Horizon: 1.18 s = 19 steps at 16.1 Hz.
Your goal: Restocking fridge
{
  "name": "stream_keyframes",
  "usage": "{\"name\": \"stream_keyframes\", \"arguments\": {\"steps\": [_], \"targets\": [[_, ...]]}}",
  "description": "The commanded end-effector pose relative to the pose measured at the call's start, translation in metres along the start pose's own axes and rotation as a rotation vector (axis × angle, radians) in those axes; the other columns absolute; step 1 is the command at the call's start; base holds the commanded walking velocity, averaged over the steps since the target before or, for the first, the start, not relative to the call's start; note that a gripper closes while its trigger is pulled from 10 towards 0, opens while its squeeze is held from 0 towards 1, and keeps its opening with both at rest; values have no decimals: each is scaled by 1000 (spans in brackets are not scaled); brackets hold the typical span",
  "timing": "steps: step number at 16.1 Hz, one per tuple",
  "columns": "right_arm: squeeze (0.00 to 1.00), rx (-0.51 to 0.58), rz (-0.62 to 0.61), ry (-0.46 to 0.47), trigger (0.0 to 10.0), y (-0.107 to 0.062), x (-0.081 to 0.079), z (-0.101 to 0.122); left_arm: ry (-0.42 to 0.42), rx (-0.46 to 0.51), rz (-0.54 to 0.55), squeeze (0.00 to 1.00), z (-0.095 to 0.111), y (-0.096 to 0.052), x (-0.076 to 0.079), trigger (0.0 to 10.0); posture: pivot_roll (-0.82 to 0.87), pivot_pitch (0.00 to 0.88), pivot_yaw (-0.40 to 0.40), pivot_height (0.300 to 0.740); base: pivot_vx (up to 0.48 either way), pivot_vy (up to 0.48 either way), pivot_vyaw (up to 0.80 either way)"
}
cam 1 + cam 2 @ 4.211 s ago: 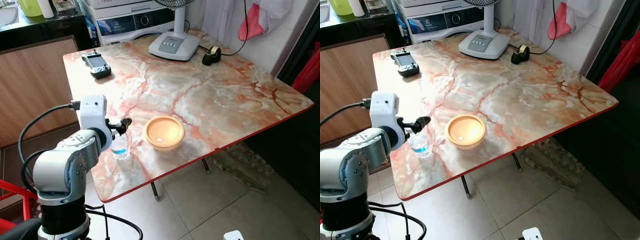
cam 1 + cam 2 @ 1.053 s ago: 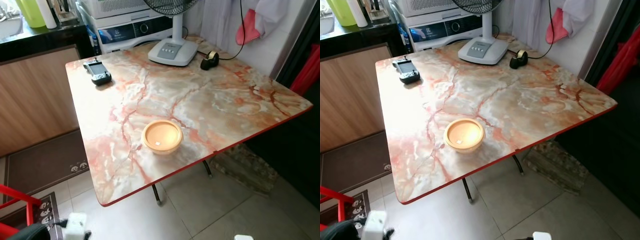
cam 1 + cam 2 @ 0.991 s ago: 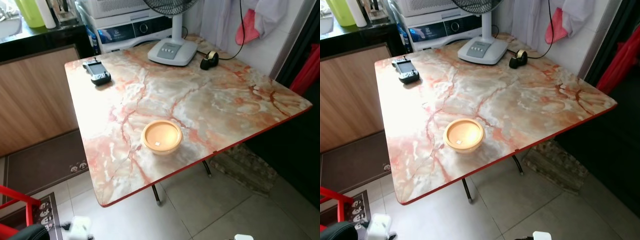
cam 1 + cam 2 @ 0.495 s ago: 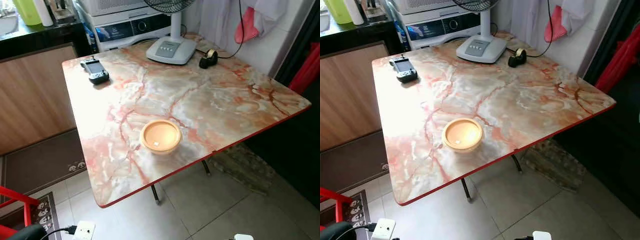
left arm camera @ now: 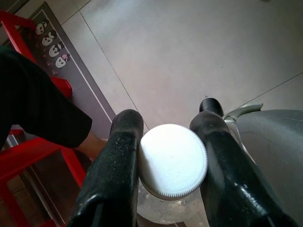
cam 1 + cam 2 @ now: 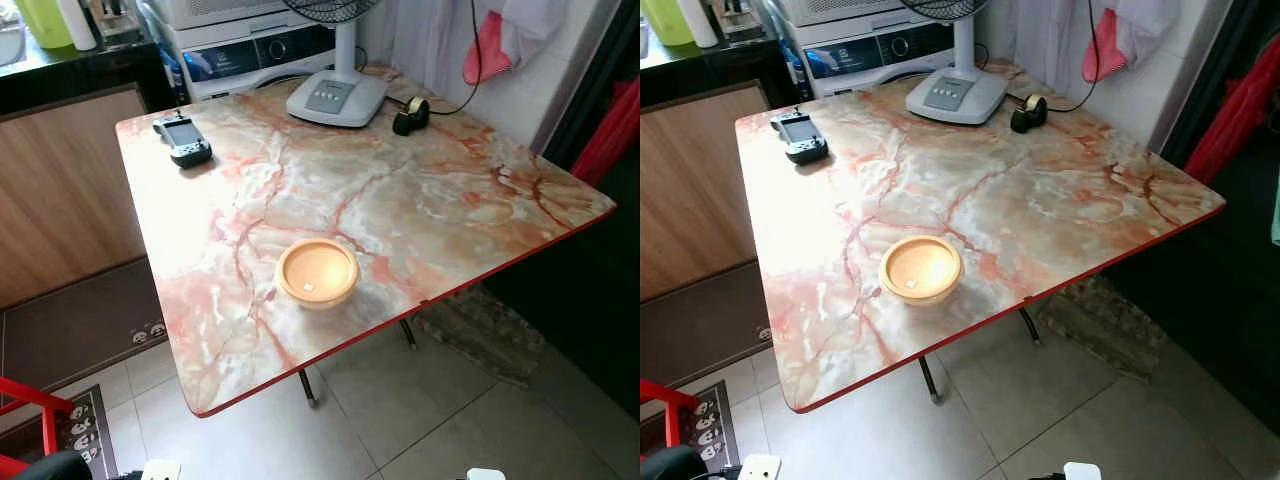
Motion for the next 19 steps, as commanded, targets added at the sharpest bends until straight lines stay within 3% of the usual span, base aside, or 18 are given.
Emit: {"name": "stream_keyframes", "arguments": {"steps": [1, 11, 19], "targets": [[0, -5, 1, -6, 10000, -1, 0, -2, -5, -13, 8, 0, -6, -2, -4, 10000, 79, 74, -5, 740, -281, 0, 0], [0, -8, 7, -11, 10000, -1, -1, -5, -14, -7, 8, 0, -8, -3, -4, 10000, 76, 51, -3, 740, -295, 0, 0], [0, -9, 2, 1, 10000, -1, 0, -3, -18, 2, 11, 0, -5, -2, -4, 10000, 81, 66, -7, 740, 0, 0, 0]]}}
Point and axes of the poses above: a point about 5 cm out from each wrist's last joint towards the gripper, its own y axis pointing out of the wrist towards the gripper, its own z axis along the axis of the wrist's last joint, x = y × z, the point moved 3 cm from there along y, pointing out of the wrist towards the gripper, and after that the axes turned 2 degrees about -y, right-handed, at the moved point
